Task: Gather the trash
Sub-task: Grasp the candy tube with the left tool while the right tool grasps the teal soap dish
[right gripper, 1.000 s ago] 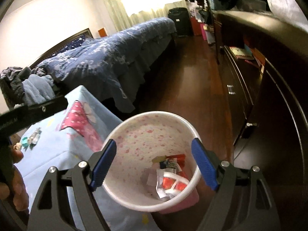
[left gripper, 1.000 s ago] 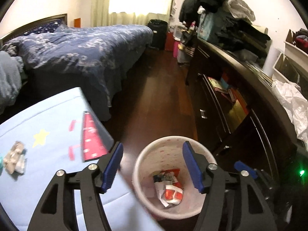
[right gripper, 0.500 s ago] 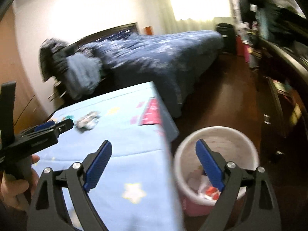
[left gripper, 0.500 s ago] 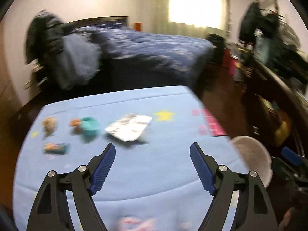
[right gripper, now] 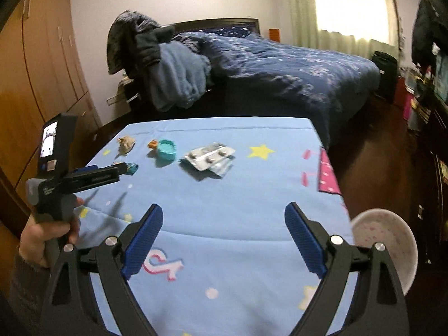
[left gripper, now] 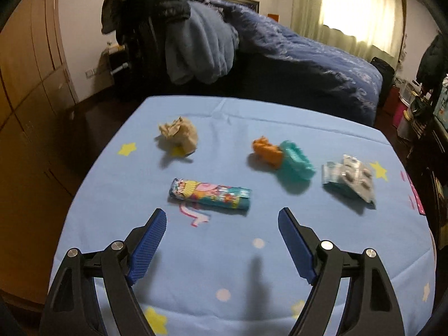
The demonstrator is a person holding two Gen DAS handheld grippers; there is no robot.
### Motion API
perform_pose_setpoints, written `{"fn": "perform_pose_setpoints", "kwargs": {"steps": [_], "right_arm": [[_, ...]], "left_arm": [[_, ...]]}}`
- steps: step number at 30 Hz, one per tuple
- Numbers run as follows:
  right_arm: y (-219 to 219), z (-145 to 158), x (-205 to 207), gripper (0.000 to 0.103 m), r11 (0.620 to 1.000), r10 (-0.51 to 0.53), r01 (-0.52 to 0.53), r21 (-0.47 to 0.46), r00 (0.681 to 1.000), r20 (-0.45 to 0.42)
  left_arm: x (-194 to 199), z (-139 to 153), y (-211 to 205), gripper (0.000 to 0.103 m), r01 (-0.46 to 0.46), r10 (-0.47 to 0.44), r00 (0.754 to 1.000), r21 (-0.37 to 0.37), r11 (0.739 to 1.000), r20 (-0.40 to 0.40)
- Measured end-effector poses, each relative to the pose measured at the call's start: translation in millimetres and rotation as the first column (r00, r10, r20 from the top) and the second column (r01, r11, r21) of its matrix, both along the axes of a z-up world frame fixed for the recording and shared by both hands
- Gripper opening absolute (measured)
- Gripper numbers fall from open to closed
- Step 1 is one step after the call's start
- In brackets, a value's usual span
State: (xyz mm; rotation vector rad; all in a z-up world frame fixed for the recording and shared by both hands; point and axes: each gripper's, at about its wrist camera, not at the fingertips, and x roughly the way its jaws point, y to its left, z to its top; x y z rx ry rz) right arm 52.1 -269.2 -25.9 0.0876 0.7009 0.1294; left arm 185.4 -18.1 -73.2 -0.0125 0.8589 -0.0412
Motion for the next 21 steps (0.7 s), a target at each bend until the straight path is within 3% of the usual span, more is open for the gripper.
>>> {"fn": "perform_pose_setpoints", "kwargs": {"steps": [7, 16, 21], "right_arm": [[21, -1, 27, 0.089, 0.999, 0.049, -0.049, 0.013, 0.999, -0.020], [39, 2, 48, 0.089, 0.997, 0.080, -0.080, 0.001, 0.997, -0.015], [50, -1, 64, 0.089, 0.995, 0.095, -0.095, -0.008, 0.995, -0.019]], "left_arm": [[16, -12, -4, 0.086, 0.034, -0.033, 0.999, 0.039, 0.999, -0.020], [37, -24, 7, 0.086, 0.026, -0.025, 0.998, 0.010, 1.000, -0.053], [40, -24, 9, 0.080, 0.043, -0.043, 0.998, 0.012, 0.999, -0.047]]}}
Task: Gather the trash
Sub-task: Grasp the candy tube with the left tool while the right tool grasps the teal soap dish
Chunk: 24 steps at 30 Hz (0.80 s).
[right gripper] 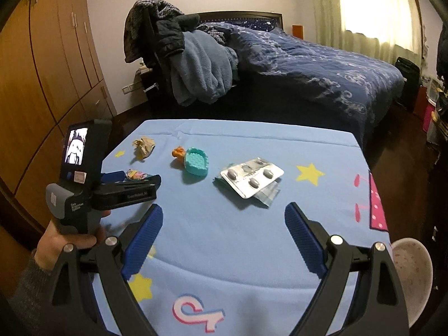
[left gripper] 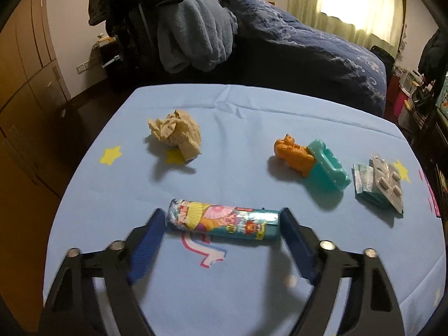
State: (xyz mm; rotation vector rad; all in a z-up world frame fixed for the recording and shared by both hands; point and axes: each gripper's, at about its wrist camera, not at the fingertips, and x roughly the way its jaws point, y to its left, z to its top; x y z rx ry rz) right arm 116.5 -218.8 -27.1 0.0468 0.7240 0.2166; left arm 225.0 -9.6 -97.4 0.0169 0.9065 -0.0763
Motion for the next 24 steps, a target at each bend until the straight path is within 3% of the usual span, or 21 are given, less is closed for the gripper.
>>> {"fn": "perform_pose_setpoints", "kwargs": {"steps": [11, 22, 24], "right_arm": [[37, -10, 59, 0.089, 0.998, 0.040, -0.041, -0.041, 0.999, -0.031], [79, -55, 131, 0.088, 0.993, 0.094, -0.104, -0.061, 0.984, -0.154], [82, -62, 138, 0.084, 0.992, 0.092, -0.105, -0.064, 0.981, -0.170]], "left_arm": [[-9, 3, 27, 0.080, -0.064, 0.064, 0.998, -0.032, 0.997, 0.000], [-25, 3, 70, 0.080, -0.136, 0.137, 0.991, -0.057, 0.989, 0.001], [-25, 3, 75, 0.080, -0.148, 0.149, 0.989, -0.064, 0.987, 0.003]]}}
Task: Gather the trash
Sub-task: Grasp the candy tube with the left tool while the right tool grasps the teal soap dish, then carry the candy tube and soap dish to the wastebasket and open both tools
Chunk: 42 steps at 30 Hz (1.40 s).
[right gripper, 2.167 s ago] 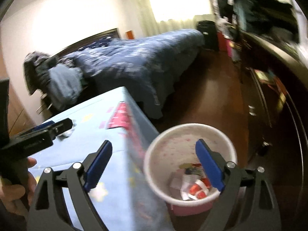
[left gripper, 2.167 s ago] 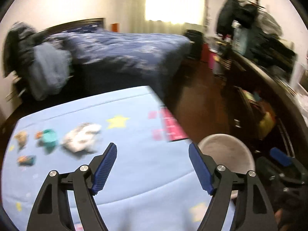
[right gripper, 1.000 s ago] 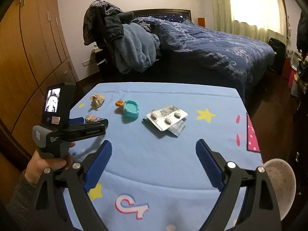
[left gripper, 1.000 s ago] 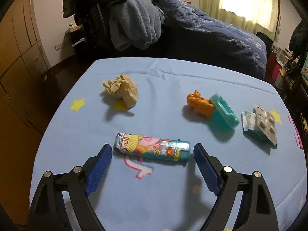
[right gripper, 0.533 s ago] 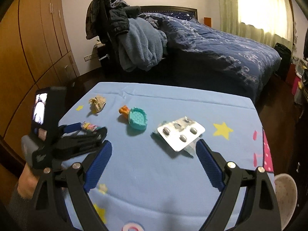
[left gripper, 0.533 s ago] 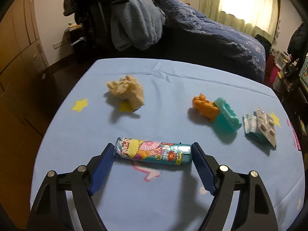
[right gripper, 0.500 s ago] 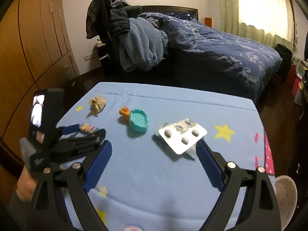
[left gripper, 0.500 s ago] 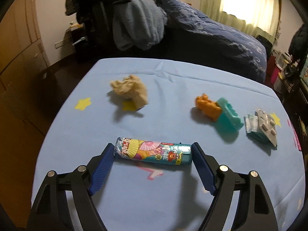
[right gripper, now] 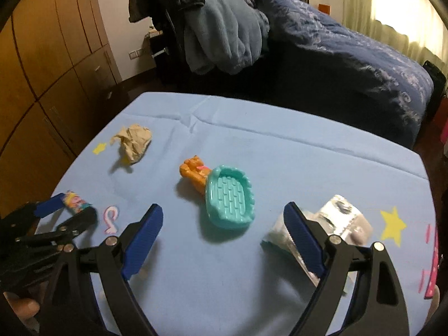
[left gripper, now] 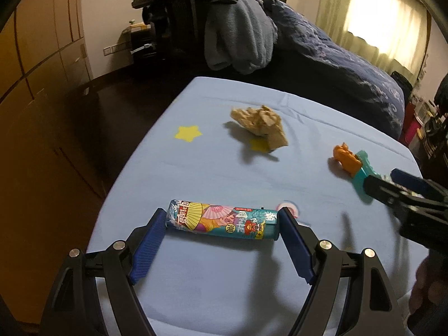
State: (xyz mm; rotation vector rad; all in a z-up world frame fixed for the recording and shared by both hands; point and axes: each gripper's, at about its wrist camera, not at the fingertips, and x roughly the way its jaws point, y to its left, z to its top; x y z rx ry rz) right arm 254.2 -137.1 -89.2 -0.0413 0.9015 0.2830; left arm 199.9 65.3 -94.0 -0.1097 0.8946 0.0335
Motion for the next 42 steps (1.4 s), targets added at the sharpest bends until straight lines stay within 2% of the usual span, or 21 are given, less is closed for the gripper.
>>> {"fn": "perform_pose_setpoints", "kwargs": {"steps": [3, 5, 7, 8, 17, 30, 36, 42], "right_arm": [[3, -8, 6, 0.073, 1.000, 0.005, -0.005, -0.005, 1.000, -0.021], [4, -11, 9, 0.061, 1.000, 0.003, -0.004, -0.018, 1.000, -0.029], [6, -11, 9, 0.042, 0.999, 0.002, -0.002, -0.044, 1.000, -0.015], [6, -10, 9, 0.038, 0.999, 0.005, -0.006, -0.043, 1.000, -0.014], [-10, 0, -7, 0.038, 1.000, -0.007, 0.007, 0.020, 1.000, -0.009], [-59, 25, -92, 0.038, 0.994, -0.050, 0.048, 0.096, 0.999, 0.019], [-85, 33, -132, 0.038, 0.982, -0.089, 0.083, 0.169, 0.996, 0.028], [-104, 47, -175, 0.039, 0.976, -0.132, 0.115, 0.186, 0.988, 0.082]], "left_arm": [[-1, 0, 6, 0.080, -0.017, 0.017, 1.000, -0.007, 1.000, 0.003], [-2, 0, 8, 0.080, -0.021, 0.021, 1.000, -0.013, 1.000, 0.005], [-2, -1, 8, 0.080, -0.021, 0.021, 1.000, -0.011, 1.000, 0.005], [-2, -1, 8, 0.080, -0.021, 0.021, 1.000, -0.012, 1.000, 0.007], [-6, 4, 10, 0.080, -0.024, 0.024, 1.000, -0.027, 0.999, 0.015], [-46, 24, -5, 0.080, -0.005, 0.006, 0.998, -0.027, 1.000, 0.057], [-73, 38, -20, 0.080, 0.030, -0.027, 0.996, -0.043, 0.999, 0.082], [-100, 58, -42, 0.080, 0.082, -0.075, 0.988, -0.049, 0.995, 0.132]]}}
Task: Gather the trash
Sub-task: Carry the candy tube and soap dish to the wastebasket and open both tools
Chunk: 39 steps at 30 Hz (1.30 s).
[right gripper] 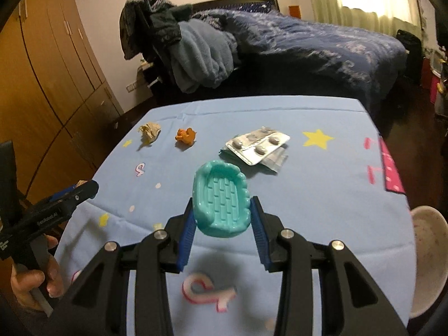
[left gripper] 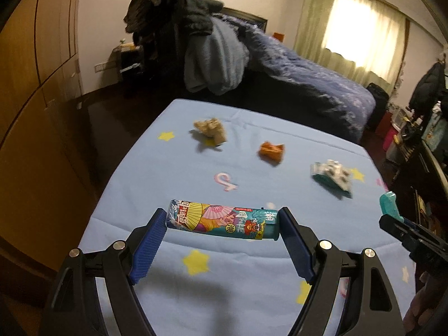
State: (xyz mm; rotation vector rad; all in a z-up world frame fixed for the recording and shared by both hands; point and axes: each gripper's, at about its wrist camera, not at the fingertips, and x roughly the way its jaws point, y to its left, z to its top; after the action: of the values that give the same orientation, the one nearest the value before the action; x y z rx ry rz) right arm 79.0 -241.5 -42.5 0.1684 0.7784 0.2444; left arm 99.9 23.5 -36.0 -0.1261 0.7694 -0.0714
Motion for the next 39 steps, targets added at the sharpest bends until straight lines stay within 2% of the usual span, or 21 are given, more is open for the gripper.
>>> {"fn": "perform_pose_setpoints", "kwargs": {"steps": [9, 20, 23, 25, 26, 30, 35, 37, 39], "right_arm": [[-23, 1, -34, 0.040, 0.999, -0.050, 0.050, 0.005, 0.999, 0.022], [-54, 2, -58, 0.040, 0.994, -0.112, 0.112, 0.008, 0.993, 0.041], [-54, -4, -56, 0.042, 0.994, -0.104, 0.104, -0.036, 0.994, 0.024], [-48, -14, -51, 0.057, 0.995, -0.080, 0.079, -0.065, 0.997, -0.008], [-44, -22, -47, 0.058, 0.994, -0.071, 0.068, -0.080, 0.997, -0.033], [-32, -42, -37, 0.061, 0.992, -0.063, 0.053, -0.111, 0.994, -0.088], [-22, -51, -32, 0.062, 0.990, -0.062, 0.046, -0.136, 0.992, -0.111], [-18, -54, -32, 0.057, 0.986, -0.063, 0.045, -0.158, 0.991, -0.114], [-16, -54, -32, 0.057, 0.984, -0.063, 0.043, -0.175, 0.992, -0.107]], "left_arm": [[-22, 25, -33, 0.080, 0.078, -0.077, 0.995, -0.011, 0.997, 0.058], [-28, 32, -74, 0.080, 0.157, -0.157, 0.985, 0.000, 0.988, 0.071], [-29, 32, -81, 0.080, 0.165, -0.164, 0.984, 0.004, 0.986, 0.069], [-30, 31, -83, 0.080, 0.168, -0.168, 0.984, 0.003, 0.986, 0.066], [-31, 30, -84, 0.080, 0.168, -0.168, 0.984, 0.004, 0.986, 0.063], [-32, 27, -82, 0.080, 0.163, -0.163, 0.985, 0.005, 0.987, 0.055], [-31, 27, -74, 0.080, 0.150, -0.150, 0.987, -0.001, 0.989, 0.053], [-31, 27, -71, 0.080, 0.148, -0.148, 0.988, -0.006, 0.989, 0.053], [-31, 26, -69, 0.080, 0.147, -0.146, 0.988, -0.009, 0.989, 0.053]]}}
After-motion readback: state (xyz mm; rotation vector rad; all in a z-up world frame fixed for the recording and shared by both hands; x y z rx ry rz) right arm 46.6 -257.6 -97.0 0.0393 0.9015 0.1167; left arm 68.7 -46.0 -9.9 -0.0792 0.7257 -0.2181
